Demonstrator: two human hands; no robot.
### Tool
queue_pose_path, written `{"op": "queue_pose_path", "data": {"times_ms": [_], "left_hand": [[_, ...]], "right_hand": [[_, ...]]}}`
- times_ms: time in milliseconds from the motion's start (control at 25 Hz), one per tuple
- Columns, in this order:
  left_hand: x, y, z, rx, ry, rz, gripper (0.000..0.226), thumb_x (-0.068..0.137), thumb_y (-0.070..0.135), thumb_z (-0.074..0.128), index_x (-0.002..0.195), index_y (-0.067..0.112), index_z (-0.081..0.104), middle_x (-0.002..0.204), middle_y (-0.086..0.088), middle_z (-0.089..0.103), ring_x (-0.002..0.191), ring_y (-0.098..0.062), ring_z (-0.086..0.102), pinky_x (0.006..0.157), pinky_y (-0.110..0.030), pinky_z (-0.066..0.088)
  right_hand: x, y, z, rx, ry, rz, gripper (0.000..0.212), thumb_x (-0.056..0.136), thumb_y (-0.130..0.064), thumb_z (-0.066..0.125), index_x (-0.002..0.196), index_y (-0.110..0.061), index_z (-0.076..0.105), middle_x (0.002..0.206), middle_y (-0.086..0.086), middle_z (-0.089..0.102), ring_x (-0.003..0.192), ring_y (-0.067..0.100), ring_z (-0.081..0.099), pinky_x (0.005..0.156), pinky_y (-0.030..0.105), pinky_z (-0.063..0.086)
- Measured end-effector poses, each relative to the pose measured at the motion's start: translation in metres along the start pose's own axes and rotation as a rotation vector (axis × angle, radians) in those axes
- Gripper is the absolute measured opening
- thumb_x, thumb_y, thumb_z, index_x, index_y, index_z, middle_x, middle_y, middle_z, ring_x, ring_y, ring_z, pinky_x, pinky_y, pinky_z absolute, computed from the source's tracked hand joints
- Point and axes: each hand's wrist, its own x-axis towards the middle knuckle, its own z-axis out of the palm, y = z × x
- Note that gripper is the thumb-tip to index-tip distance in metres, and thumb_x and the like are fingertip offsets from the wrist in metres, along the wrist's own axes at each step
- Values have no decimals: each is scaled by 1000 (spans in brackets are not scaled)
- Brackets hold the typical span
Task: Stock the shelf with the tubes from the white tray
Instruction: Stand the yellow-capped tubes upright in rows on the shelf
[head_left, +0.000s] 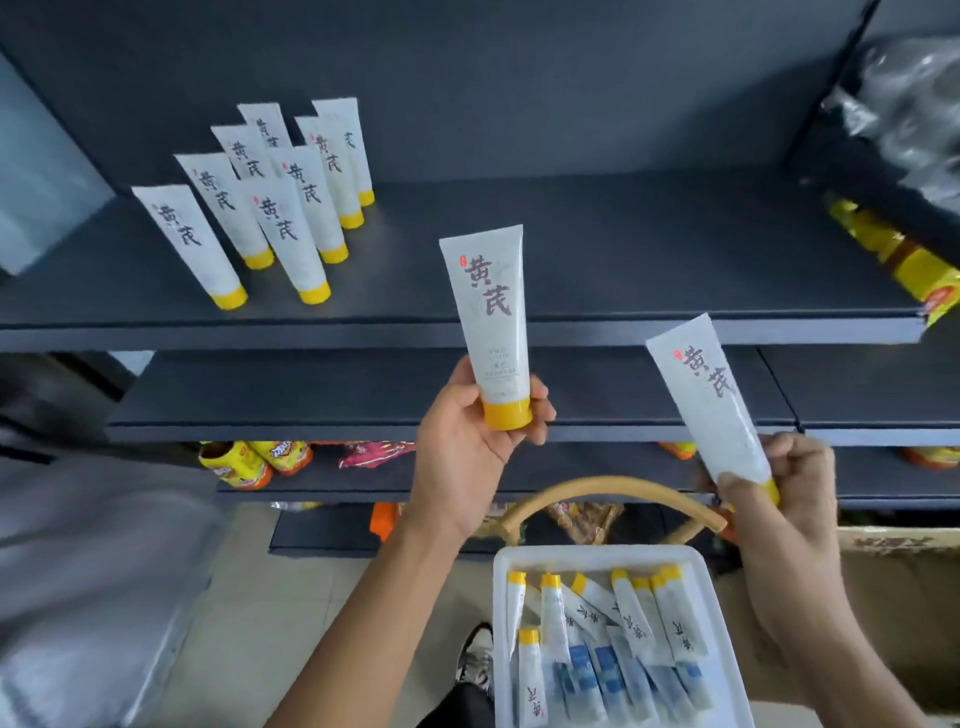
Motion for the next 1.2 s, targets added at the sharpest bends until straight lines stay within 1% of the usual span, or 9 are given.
{"op": "queue_pose_path", "data": {"times_ms": [120, 200, 360, 520, 640, 760, 880, 1080, 1200], "left_hand": [[30, 19, 6, 102, 38, 72, 59, 94, 24, 44, 150, 6, 38, 87, -9, 61, 80, -23, 56, 69, -35, 45], [52, 31, 4, 284, 67, 146, 55, 92, 24, 49, 145, 12, 43, 85, 1, 65, 84, -19, 57, 72, -33, 40], [101, 66, -10, 536, 142, 160, 37, 87, 27, 57, 123, 33, 55, 105, 9, 73, 105, -9, 63, 85, -25, 43], [159, 89, -36, 666, 244, 192, 35, 91, 10, 63, 124, 21, 57, 120, 1, 68, 104, -11, 65, 74, -12, 52], [210, 106, -52, 816, 360, 197, 36, 90, -2, 54, 123, 11, 45, 114, -2, 60, 89, -11, 59, 56, -8, 48], [265, 115, -69, 915, 477, 168, 36, 84, -3, 51, 114, 12, 36, 111, -4, 58, 77, -15, 55, 46, -19, 43], [311, 112, -87, 955, 546, 217, 32, 84, -1, 54, 107, 12, 36, 121, -10, 60, 85, -24, 62, 46, -21, 45], [365, 108, -106, 995, 681, 225, 42, 85, -1, 63, 120, 10, 42, 132, -15, 57, 115, -35, 62, 76, -46, 64], [383, 107, -112, 991, 701, 297, 39, 85, -3, 59, 117, 9, 40, 131, -18, 56, 119, -35, 59, 84, -46, 62]], "right_hand": [[17, -23, 23, -60, -67, -102, 46, 96, -13, 62, 133, -36, 49, 125, -4, 57, 113, 21, 59, 79, 30, 52], [28, -37, 40, -30, -115, -119, 38, 96, -23, 59, 129, -41, 54, 121, -14, 58, 115, 11, 55, 84, 32, 49], [57, -58, 76, 90, -135, -108, 41, 105, -10, 43, 113, -46, 61, 115, -19, 62, 110, 4, 56, 86, 29, 45], [87, -68, 108, 159, -154, -168, 40, 101, -1, 48, 115, -35, 64, 109, -12, 67, 103, 9, 60, 81, 27, 53], [110, -72, 134, 202, -157, -188, 36, 96, 7, 53, 118, -20, 61, 103, -6, 70, 97, 11, 64, 79, 21, 57], [131, -80, 160, 223, -161, -197, 33, 94, 12, 53, 116, -12, 58, 95, -5, 69, 92, 8, 65, 76, 18, 57], [148, -85, 179, 185, -158, -203, 35, 91, 15, 56, 115, -11, 58, 91, -6, 71, 88, 8, 68, 74, 19, 58], [175, -87, 202, 80, -142, -231, 42, 85, 15, 68, 109, -19, 62, 95, 0, 71, 94, 28, 67, 79, 28, 58], [184, -88, 208, 39, -162, -247, 55, 83, 12, 72, 105, -37, 64, 100, -2, 71, 96, 27, 66, 84, 36, 57]]}}
